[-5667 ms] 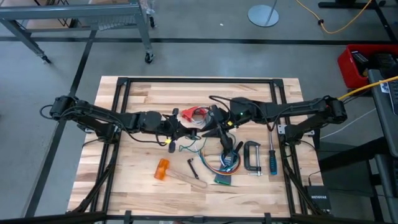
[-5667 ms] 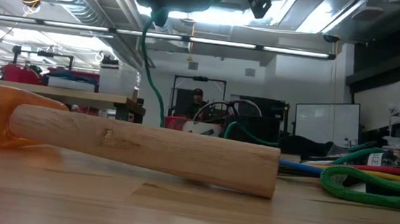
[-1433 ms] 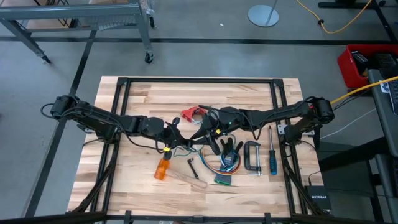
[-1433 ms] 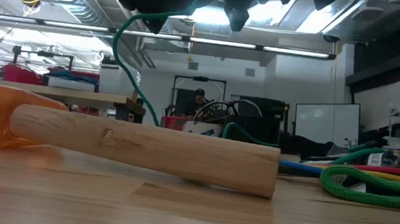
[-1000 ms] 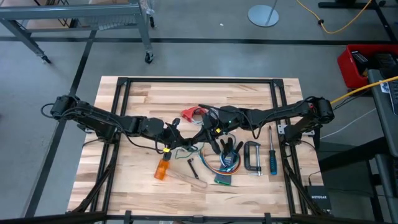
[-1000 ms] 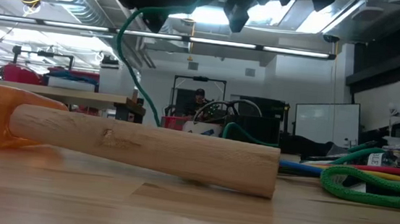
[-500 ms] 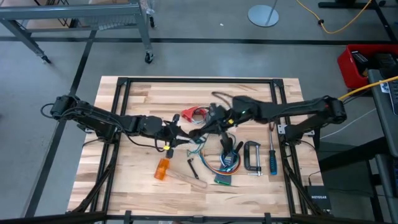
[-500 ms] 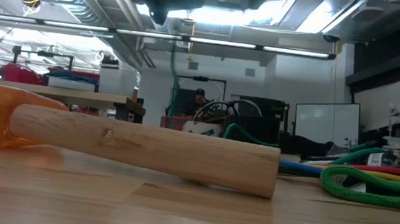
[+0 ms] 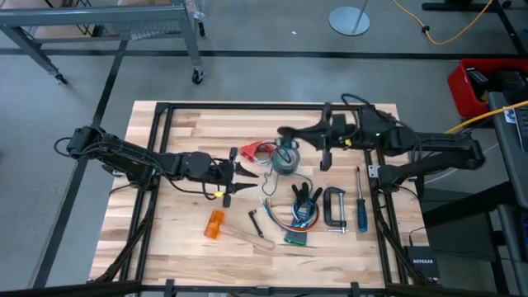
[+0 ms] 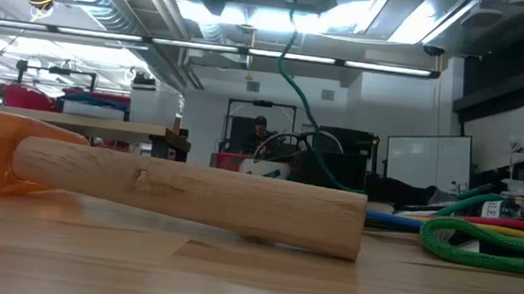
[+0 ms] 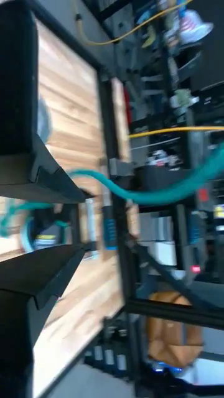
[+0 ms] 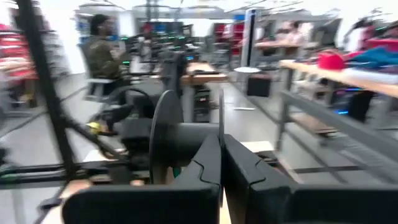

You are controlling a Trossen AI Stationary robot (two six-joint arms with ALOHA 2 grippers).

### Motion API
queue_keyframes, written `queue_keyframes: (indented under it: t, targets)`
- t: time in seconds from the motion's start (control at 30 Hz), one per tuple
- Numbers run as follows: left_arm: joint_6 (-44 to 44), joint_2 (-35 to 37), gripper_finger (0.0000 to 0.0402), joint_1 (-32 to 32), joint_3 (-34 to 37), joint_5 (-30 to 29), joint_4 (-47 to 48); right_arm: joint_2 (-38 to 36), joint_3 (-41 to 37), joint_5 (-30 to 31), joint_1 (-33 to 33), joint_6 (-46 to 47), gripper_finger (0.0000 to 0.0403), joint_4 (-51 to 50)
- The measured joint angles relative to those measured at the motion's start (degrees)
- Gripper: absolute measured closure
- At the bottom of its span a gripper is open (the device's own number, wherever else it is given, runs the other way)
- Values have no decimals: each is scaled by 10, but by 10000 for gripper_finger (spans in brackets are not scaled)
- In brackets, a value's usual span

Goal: Coil cords
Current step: Coil the blue wire onto the spool

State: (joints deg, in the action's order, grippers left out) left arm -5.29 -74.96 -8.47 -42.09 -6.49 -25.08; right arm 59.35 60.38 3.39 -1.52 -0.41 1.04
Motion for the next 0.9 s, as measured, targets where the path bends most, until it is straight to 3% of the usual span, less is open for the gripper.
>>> queue_keyframes:
  t: [0.17,0.37,0.63,0.9]
  targets:
    - [-3,-7,290,0,0,-1,-61,-13,0,17,0,-16,400,-13]
    - [-15,-69,290,1,0,-2,-160,-14,0,10,0,-16,401,-76]
    - [-40,-181,290,5,0,-13,-397,-15,0,16,0,-14,401,-137]
    - [-12,-240,290,14,0,-34,-414,-17,0,16,0,-14,401,-136]
